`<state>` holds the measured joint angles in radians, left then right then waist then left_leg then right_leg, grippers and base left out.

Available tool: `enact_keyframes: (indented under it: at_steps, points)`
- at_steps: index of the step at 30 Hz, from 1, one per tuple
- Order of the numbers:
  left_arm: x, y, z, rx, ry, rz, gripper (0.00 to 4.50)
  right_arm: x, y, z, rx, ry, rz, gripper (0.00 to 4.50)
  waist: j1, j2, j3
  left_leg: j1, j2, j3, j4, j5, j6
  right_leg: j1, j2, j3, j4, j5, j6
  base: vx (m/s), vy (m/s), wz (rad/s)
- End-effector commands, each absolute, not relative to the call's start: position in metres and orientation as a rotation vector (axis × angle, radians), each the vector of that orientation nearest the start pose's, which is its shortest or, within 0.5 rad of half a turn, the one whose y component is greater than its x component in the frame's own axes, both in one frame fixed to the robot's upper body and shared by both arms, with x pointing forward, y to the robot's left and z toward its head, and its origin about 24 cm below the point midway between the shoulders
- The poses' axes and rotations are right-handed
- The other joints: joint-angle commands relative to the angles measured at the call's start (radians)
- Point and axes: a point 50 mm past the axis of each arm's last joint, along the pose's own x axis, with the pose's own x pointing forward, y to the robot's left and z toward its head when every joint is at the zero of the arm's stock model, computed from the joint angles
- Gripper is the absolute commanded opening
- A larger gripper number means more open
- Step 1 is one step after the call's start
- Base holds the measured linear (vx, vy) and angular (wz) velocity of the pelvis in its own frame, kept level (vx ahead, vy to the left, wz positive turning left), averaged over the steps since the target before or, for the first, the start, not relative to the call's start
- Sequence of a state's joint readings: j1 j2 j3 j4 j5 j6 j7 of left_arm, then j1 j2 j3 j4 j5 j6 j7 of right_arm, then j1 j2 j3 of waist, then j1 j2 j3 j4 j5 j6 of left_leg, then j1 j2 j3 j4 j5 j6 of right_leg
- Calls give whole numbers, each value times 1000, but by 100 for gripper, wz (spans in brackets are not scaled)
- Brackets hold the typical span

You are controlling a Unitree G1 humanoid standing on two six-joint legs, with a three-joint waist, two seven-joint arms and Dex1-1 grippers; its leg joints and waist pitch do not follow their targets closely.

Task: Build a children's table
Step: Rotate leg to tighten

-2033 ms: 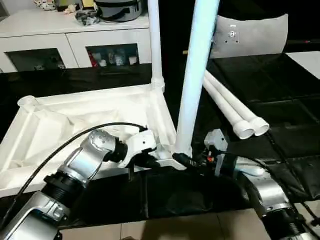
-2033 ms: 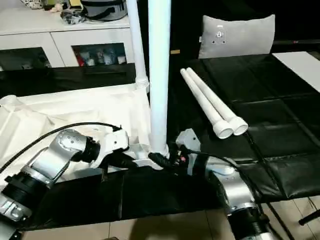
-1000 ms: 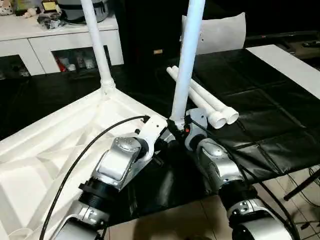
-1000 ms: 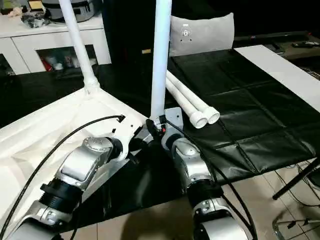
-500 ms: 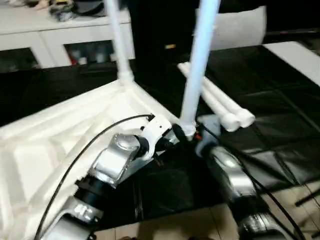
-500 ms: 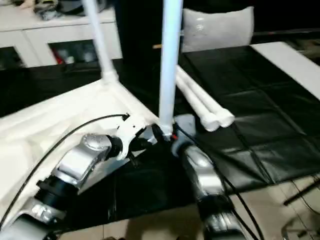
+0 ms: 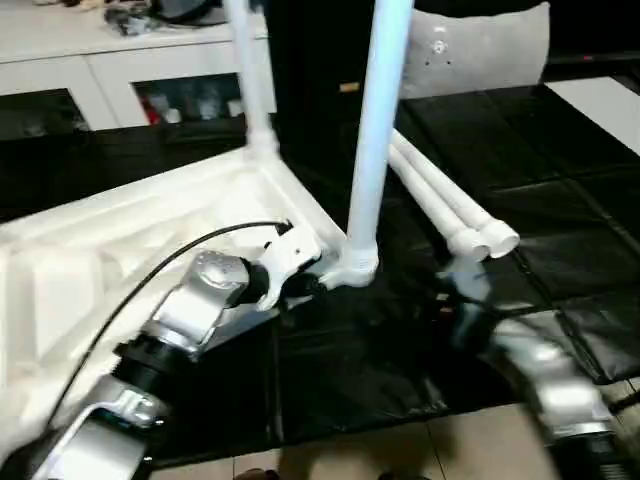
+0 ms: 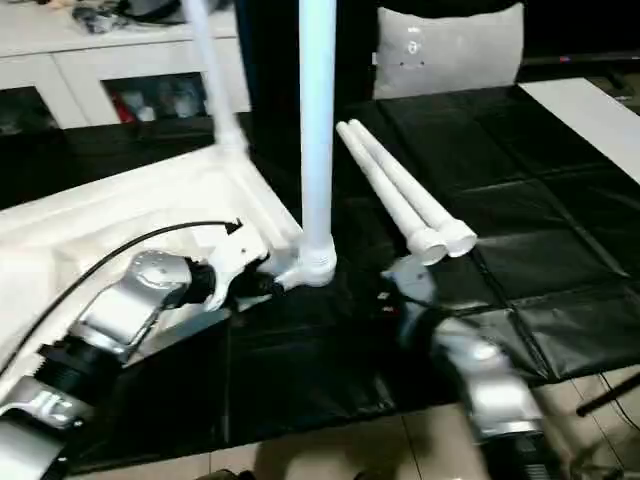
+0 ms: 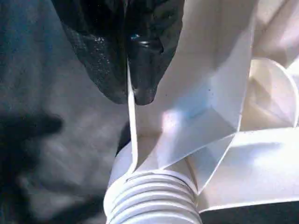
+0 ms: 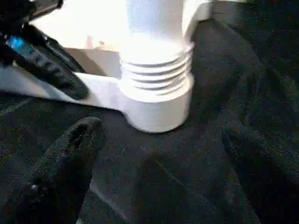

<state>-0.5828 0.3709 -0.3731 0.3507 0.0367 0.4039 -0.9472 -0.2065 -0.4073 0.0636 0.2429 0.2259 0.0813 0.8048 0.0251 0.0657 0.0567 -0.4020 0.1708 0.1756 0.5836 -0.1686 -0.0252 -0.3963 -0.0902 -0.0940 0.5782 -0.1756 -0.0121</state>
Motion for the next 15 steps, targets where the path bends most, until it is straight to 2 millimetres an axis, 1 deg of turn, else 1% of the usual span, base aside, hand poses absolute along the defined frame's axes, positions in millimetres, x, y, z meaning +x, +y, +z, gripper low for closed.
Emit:
enact_keyframes:
  at_steps: [1, 2, 3, 4, 5, 7, 8, 9, 10, 11, 12, 13, 15]
  points:
    - [314, 113, 63, 551, 501, -1218, 0, 279, -181, 57, -158, 174, 898, 447, 1, -2, -67, 31, 63, -21, -70, -277, 72, 48, -62, 52, -67, -220, -221, 0, 0, 0]
    - [312, 115, 63, 570, 504, -1253, 0, 279, -183, 61, -173, 179, 930, 447, 4, -7, -69, 29, 62, -21, -69, -279, 71, 50, -63, 51, -67, -225, -216, 0, 0, 0]
    - [312, 115, 63, 574, 503, -1259, 0, 279, -183, 61, -174, 181, 935, 447, 9, -4, -69, 31, 63, -20, -68, -271, 69, 48, -64, 53, -65, -215, -218, 0, 0, 0]
    - [309, 116, 64, 594, 499, -1305, 0, 280, -183, 65, -184, 189, 976, 447, 11, -3, -69, 33, 63, -20, -67, -270, 70, 46, -63, 53, -65, -212, -219, 0, 0, 0]
    - [305, 117, 64, 619, 486, -1377, 0, 280, -181, 69, -194, 201, 1043, 447, 13, -9, -72, 31, 64, -20, -66, -249, 74, 50, -64, 53, -59, -189, -224, 0, 0, 0]
    - [302, 116, 66, 626, 470, -1435, 0, 280, -180, 72, -202, 220, 1110, 447, 16, -6, -74, 28, 64, -19, -63, -225, 86, 51, -64, 52, -54, -152, -233, 0, 0, 0]
    - [299, 114, 68, 620, 459, -1469, 0, 279, -179, 74, -205, 238, 1164, 447, 20, -6, -75, 31, 64, -18, -61, -212, 92, 50, -64, 52, -51, -135, -241, 0, 0, 0]
    - [299, 114, 68, 620, 459, -1469, 0, 279, -179, 74, -205, 238, 1164, 447, 20, -6, -75, 31, 64, -18, -61, -212, 92, 50, -64, 52, -51, -135, -241, 0, 0, 0]
    - [297, 112, 69, 621, 451, -1497, 0, 279, -177, 75, -212, 248, 1207, 447, 27, -7, -76, 30, 65, -16, -58, -193, 100, 51, -65, 52, -47, -118, -250, 0, 0, 0]
    - [296, 111, 69, 626, 448, -1512, 0, 279, -175, 76, -217, 251, 1230, 447, 30, -7, -77, 30, 66, -15, -57, -188, 100, 51, -65, 52, -46, -115, -251, 0, 0, 0]
    - [294, 110, 69, 639, 447, -1530, 0, 279, -173, 78, -223, 253, 1261, 447, 35, -11, -77, 31, 67, -15, -55, -181, 102, 49, -66, 52, -44, -109, -254, 0, 0, 0]
    - [294, 110, 68, 650, 447, -1538, 0, 280, -172, 79, -228, 254, 1273, 447, 37, -12, -78, 30, 66, -15, -55, -177, 103, 51, -66, 52, -42, -108, -255, 0, 0, 0]
    - [292, 110, 67, 679, 449, -1561, 0, 282, -170, 79, -242, 264, 1297, 447, 40, -11, -76, 30, 66, -15, -55, -188, 96, 49, -68, 52, -45, -135, -251, 0, 0, 0]
